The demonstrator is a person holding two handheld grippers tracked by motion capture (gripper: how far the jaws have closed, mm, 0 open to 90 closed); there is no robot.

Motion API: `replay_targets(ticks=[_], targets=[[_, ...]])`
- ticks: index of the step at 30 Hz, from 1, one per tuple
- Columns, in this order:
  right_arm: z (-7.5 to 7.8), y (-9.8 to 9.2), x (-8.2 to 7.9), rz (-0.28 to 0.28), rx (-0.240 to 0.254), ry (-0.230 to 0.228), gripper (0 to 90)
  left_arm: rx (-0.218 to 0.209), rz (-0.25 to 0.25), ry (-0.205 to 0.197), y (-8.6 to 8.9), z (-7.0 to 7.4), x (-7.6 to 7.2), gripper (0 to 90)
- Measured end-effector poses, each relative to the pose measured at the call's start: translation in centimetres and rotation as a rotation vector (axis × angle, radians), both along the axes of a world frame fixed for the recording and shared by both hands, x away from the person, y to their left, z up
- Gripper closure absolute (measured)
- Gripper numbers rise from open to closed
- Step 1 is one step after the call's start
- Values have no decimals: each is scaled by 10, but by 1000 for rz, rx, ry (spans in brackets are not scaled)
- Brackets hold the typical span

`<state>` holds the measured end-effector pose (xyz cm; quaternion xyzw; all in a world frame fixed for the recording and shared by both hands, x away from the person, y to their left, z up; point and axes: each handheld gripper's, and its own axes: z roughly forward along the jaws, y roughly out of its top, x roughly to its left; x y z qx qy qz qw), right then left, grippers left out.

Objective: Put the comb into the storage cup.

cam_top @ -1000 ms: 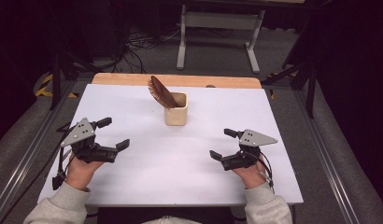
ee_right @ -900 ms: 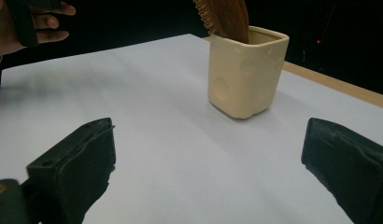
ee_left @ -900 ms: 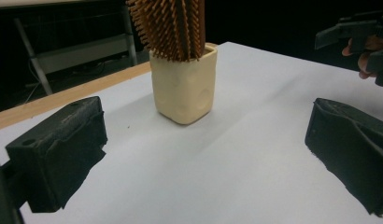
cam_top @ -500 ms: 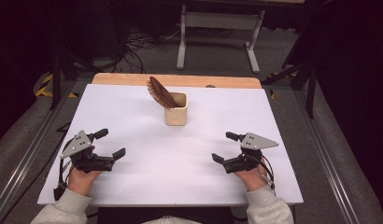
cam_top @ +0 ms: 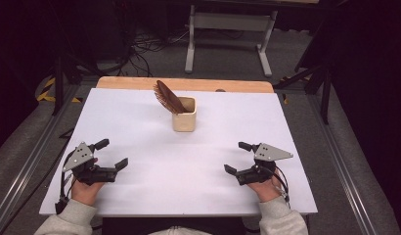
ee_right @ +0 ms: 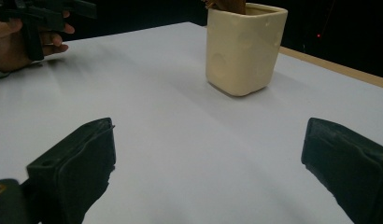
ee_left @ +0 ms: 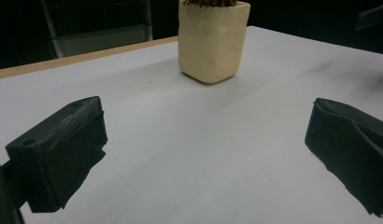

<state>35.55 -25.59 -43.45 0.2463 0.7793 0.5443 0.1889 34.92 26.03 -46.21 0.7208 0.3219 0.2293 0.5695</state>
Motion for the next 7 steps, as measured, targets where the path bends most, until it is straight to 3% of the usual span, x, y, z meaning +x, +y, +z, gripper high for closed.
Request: replay_targets(ticks=[7], targets=[[-3, 0, 1, -4, 3, 0, 36, -12, 7, 6, 0, 2, -2, 1]])
